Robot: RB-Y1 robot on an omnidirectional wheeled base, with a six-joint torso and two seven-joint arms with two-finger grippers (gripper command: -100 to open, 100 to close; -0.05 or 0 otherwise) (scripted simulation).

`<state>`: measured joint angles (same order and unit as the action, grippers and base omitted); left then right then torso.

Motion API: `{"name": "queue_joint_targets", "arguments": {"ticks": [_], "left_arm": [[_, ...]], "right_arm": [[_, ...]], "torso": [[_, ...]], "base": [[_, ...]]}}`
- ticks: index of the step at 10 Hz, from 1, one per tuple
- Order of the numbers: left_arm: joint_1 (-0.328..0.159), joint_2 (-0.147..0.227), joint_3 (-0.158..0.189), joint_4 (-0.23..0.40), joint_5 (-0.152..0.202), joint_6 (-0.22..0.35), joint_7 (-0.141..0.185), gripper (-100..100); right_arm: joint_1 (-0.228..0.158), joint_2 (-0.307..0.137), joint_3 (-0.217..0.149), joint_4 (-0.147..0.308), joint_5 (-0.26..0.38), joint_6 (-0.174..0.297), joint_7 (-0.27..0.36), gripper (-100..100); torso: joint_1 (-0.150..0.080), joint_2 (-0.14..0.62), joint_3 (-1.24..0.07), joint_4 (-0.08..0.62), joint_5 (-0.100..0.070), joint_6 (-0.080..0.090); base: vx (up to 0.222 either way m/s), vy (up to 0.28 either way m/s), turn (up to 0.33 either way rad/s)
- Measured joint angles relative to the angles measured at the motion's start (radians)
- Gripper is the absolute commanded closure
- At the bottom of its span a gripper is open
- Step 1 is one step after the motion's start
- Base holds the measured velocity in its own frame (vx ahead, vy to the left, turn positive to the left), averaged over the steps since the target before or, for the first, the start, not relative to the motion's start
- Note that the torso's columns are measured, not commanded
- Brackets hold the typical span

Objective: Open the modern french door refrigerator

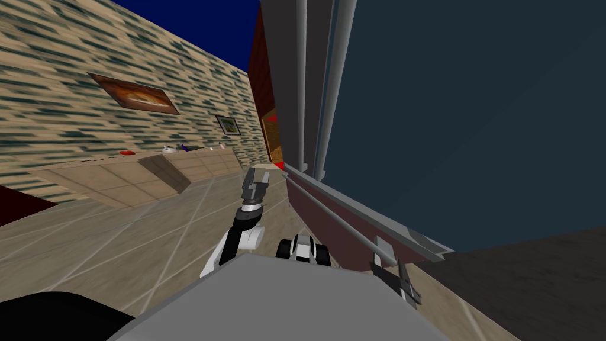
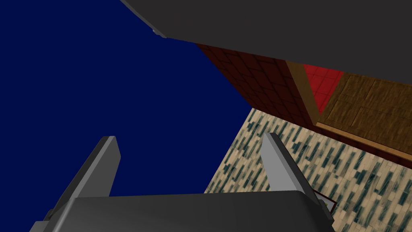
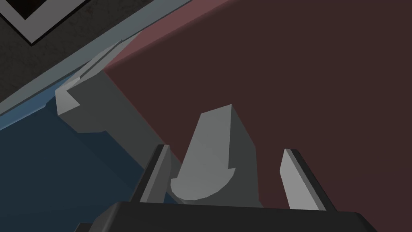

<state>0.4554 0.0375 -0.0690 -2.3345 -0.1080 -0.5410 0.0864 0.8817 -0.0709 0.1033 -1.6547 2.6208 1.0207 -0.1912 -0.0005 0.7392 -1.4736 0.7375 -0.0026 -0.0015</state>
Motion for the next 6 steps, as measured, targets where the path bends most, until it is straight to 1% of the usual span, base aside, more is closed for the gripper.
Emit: {"name": "queue_joint_targets", "arguments": {"ticks": [1, 2, 5, 6], "left_arm": [[0.000, 0.000, 0.000, 0.000, 0.000, 0.000, 0.000, 0], [0.000, 0.000, 0.000, 0.000, 0.000, 0.000, 0.000, 0], [0.000, 0.000, 0.000, 0.000, 0.000, 0.000, 0.000, 0], [0.000, 0.000, 0.000, 0.000, 0.000, 0.000, 0.000, 0]], "right_arm": [[-0.013, -0.003, -0.003, 0.013, -0.002, 0.016, -0.001, 100], [-0.014, -0.003, -0.005, 0.013, -0.002, 0.020, -0.001, 100], [0.034, 0.002, 0.005, -0.032, 0.016, 0.009, -0.007, 100], [0.050, 0.006, 0.009, -0.044, 0.021, 0.003, -0.009, 100]], "torso": [[-0.003, -0.003, 0.000, -0.002, -0.005, -0.001], [-0.004, -0.004, -0.002, -0.002, -0.003, 0.001], [0.006, 0.004, 0.003, 0.000, -0.001, 0.002], [0.008, 0.004, 0.002, 0.000, 0.000, 0.001]], "base": [[-0.030, 0.012, 0.017], [-0.070, 0.074, -0.029], [-0.132, 0.133, -0.042], [-0.070, 0.055, 0.006]]}}
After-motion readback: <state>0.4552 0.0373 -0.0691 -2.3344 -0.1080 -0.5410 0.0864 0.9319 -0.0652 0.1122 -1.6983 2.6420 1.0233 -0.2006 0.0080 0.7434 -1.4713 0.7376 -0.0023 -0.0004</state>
